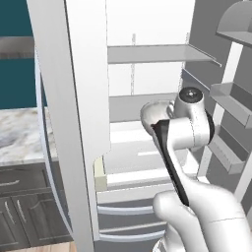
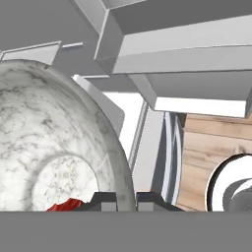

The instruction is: Place one of the steaks on the plate and the other in the bowl. Then place the bowl in the fridge.

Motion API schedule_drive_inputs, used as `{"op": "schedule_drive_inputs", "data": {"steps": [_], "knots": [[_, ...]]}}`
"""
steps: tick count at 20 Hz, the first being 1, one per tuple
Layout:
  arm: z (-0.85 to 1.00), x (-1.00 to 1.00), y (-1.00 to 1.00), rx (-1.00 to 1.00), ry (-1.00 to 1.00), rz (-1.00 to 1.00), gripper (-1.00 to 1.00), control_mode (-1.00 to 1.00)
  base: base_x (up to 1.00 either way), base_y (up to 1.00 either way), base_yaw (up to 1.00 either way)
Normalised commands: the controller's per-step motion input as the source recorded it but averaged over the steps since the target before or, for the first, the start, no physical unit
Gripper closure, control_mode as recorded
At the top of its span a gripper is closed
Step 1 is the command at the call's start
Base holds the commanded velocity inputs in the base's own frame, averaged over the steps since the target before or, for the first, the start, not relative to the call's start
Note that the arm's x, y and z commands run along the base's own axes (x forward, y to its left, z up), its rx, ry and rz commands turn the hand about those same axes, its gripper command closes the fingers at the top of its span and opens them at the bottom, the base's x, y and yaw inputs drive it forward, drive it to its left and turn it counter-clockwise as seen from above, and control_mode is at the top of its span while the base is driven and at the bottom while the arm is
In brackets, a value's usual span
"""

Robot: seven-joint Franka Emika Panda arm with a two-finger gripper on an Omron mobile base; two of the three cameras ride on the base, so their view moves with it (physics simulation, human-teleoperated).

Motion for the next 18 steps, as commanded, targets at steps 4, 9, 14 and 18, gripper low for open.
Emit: {"op": "schedule_drive_inputs", "data": {"steps": [4, 9, 14, 18], "knots": [[0.00, 0.98, 0.00, 0.12, 0.03, -0.24, 1.00, -1.00, 0.00, 0.00, 0.00], [0.00, 1.00, 0.07, 0.13, 0.01, -0.20, 1.00, -1.00, 0.00, 0.00, 0.00], [0.00, 0.99, 0.10, 0.08, 0.03, -0.04, 1.00, -1.00, 0.00, 0.00, 0.00], [-0.01, 0.80, 0.02, 0.00, 0.00, 0.00, 1.00, -1.00, 0.00, 0.00, 0.00]]}}
